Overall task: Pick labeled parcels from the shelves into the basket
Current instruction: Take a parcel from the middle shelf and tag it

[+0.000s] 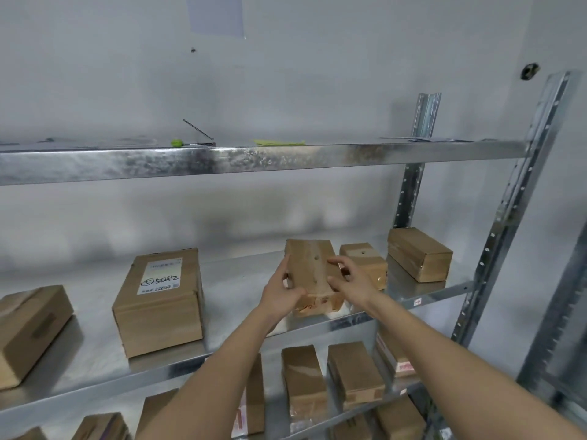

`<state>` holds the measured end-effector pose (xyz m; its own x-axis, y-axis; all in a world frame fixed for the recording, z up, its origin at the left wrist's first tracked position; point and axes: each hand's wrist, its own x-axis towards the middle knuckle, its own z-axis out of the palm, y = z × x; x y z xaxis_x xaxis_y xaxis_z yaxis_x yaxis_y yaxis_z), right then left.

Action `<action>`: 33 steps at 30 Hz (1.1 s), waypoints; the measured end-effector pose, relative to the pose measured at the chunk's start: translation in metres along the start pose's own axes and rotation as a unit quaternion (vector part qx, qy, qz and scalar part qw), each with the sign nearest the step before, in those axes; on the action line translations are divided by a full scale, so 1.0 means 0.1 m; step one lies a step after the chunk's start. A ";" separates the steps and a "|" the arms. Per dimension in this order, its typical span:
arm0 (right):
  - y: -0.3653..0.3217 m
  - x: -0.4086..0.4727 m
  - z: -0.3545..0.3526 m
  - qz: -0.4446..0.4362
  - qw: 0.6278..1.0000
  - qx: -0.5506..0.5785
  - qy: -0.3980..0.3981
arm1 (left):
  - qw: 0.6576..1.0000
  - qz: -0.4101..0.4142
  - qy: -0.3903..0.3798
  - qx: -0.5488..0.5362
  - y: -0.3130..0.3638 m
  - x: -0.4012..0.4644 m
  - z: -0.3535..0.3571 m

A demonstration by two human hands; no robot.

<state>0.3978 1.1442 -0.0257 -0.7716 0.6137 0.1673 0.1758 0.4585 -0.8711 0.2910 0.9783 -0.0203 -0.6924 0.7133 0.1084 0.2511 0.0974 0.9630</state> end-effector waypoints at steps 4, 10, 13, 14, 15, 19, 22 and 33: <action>-0.39 -0.37 0.05 0.006 0.999 0.046 0.010 | 0.999 0.040 0.009 0.012 0.17 -0.40 -0.29; -1.00 -1.18 0.29 0.004 1.000 0.012 0.014 | 0.997 0.071 0.002 0.022 0.36 -1.20 -0.78; -1.26 -1.64 0.48 0.009 0.999 0.036 0.022 | 0.998 0.056 0.009 0.006 0.37 -1.64 -1.01; -1.32 -1.79 0.54 0.011 0.998 0.056 0.030 | 0.999 0.052 0.011 -0.004 0.39 -1.80 -1.07; -1.39 -1.94 0.59 0.010 0.997 0.073 0.037 | 0.999 0.048 0.014 -0.013 0.41 -1.94 -1.12; -1.61 -2.55 0.74 -0.001 0.992 0.117 0.051 | 0.998 0.048 0.032 -0.026 0.48 -2.50 -1.23; -1.81 -3.00 0.85 0.001 0.989 0.134 0.066 | 0.997 0.046 0.047 -0.038 0.54 -2.96 -1.30; -2.32 -4.16 1.07 -0.022 0.995 0.068 0.072 | 0.990 0.066 0.111 -0.062 0.73 -4.35 -1.65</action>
<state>0.6131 0.7140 0.0571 -0.6801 0.6846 0.2621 0.0522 0.4018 -0.9142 0.4988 0.5601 0.0433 -0.7941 0.5431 0.2728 0.2737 -0.0813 0.9584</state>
